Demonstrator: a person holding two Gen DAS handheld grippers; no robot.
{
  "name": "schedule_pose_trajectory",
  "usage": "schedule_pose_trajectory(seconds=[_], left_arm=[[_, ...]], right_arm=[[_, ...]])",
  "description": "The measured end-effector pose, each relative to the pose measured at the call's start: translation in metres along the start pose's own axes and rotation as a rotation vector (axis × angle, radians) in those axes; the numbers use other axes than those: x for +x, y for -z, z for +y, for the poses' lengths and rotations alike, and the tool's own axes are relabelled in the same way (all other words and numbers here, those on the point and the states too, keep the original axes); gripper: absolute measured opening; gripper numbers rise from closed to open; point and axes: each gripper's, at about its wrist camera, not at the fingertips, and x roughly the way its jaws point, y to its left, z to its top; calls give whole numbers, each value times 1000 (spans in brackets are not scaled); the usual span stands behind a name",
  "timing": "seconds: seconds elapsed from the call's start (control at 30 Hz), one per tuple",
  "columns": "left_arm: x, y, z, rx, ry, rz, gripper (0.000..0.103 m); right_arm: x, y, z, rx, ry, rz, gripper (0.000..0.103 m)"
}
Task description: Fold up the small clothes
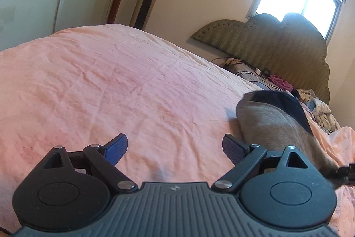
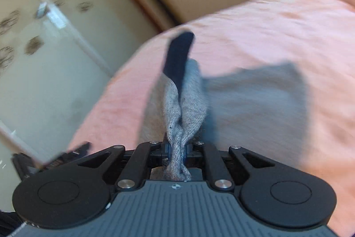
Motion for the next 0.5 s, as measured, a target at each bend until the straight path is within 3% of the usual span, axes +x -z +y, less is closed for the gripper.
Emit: schedule_pose_trajectory(seconds=[0.1,0.17,0.23,0.27,0.37,0.5], left_arm=[[16,4,-16,26,25,48,93],[27,5,-31,56,49,90,93],[31,6,-46,94,67,112,93],[31,8,-53,114,84,112,93],[27,13,-71,168,127,108,93],[26,22,-91,233,167,129,93]], right_arm=[[5,35,-43,132,55,31,25],[-1,40,-50,177,15,3,33],[-13,32,-49,177,-8,-62,69],[-18,25,-49,166,-5,-99,75],[-7,-5,-56,172,15,-148,78],[37,-46,-56,164,44,-119,76]])
